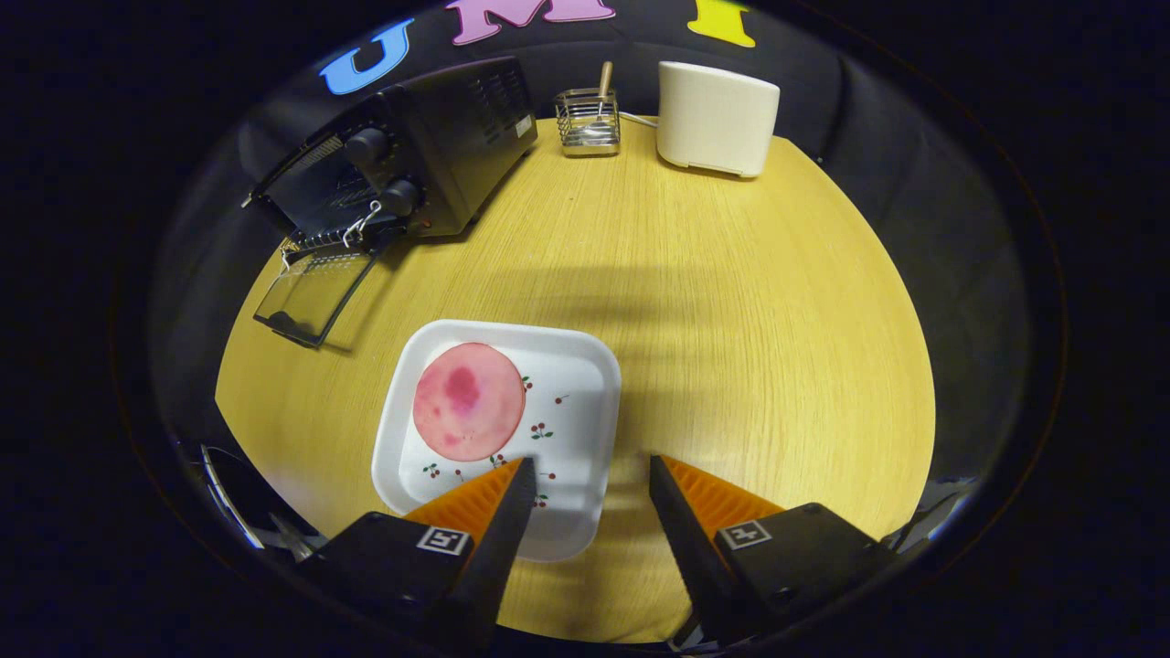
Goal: Open the toaster oven, put the food inside, and close the toaster oven door.
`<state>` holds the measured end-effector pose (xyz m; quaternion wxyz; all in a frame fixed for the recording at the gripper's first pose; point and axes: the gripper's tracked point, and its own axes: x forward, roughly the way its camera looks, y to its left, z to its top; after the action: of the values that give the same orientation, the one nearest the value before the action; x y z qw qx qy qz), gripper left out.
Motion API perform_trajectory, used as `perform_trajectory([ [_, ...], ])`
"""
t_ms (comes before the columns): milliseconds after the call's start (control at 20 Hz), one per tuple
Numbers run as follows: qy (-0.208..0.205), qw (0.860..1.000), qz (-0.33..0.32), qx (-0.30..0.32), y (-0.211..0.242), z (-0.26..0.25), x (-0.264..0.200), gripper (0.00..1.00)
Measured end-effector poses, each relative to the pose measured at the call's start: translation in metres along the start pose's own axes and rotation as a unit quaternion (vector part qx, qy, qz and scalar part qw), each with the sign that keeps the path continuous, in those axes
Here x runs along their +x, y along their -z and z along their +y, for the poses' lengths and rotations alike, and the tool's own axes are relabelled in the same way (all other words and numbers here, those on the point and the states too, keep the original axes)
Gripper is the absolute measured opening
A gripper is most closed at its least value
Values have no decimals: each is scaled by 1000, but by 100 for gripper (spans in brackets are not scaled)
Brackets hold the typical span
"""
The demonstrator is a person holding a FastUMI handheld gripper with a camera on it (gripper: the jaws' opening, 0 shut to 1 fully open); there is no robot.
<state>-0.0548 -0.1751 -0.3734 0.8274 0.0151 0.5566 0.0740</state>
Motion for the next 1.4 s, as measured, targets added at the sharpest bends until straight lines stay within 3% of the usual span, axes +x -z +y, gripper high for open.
perform_trajectory([
  [50, -4, 1000, -3, 1, -2, 0, 2, 72],
  [100, -8, 1000, 1, 1, -1, 2, 1, 70],
  [150, -11, 1000, 3, 6, -2, 2, 1, 61],
  [200, -11, 1000, 5, 7, -2, 0, 2, 60],
  [350, -5, 1000, 14, 19, 2, -5, 1, 25],
  [500, -5, 998, 31, 62, 4, -7, 1, 20],
  [550, -9, 996, 34, 77, 4, -7, 4, 14],
  [800, -56, 991, 35, 114, 3, -6, 4, 6],
  [1000, -89, 985, 38, 142, 5, -5, 3, 5],
  [1400, -157, 953, 39, 256, 4, -1, -17, 5],
])
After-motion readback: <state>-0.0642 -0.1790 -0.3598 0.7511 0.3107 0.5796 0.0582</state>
